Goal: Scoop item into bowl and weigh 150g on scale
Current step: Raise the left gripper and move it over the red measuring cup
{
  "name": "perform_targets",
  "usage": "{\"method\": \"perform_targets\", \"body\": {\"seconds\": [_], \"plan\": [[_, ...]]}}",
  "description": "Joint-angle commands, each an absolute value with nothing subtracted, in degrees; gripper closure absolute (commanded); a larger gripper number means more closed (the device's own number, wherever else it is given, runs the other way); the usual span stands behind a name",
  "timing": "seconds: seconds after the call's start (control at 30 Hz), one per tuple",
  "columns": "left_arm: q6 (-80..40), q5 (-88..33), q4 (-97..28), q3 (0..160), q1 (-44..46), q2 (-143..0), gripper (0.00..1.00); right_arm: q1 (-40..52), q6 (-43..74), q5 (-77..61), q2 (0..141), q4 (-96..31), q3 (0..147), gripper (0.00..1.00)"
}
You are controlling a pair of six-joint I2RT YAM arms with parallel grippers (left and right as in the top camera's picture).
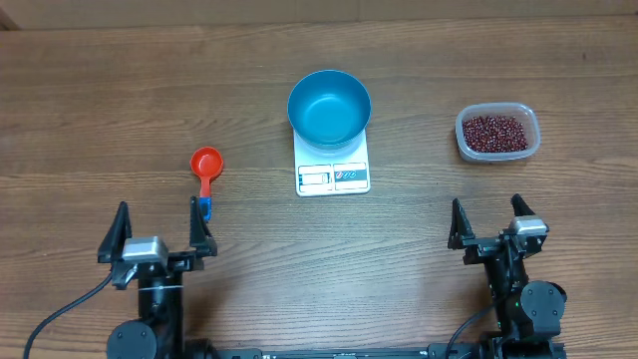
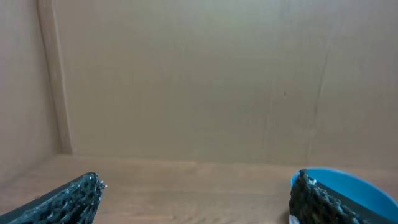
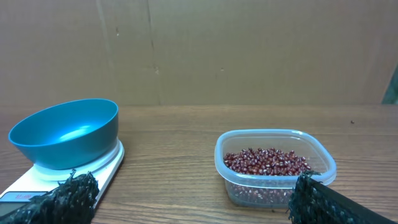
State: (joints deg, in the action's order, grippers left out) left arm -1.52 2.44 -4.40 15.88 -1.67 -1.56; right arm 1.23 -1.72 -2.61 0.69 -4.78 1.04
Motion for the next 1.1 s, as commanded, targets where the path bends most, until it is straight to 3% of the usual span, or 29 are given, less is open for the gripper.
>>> {"method": "perform_targets", "body": {"seconds": [0.0, 0.53, 1.07], "plan": [[-1.21, 3.70, -5.23, 20.82, -2.24, -4.95, 0.00, 1.61, -1.98, -2.66, 0.12, -4.64, 0.45, 0.00], [0.16, 4.03, -21.17, 51.96, -2.24, -34.96, 0.01, 1.61, -1.98, -2.66, 0.12, -4.64, 0.45, 0.00], [0.91, 5.67, -43.29, 72.18, -2.24, -51.13, 0.00, 1.61, -1.98, -2.66, 0.12, -4.62, 0.45, 0.00]]}}
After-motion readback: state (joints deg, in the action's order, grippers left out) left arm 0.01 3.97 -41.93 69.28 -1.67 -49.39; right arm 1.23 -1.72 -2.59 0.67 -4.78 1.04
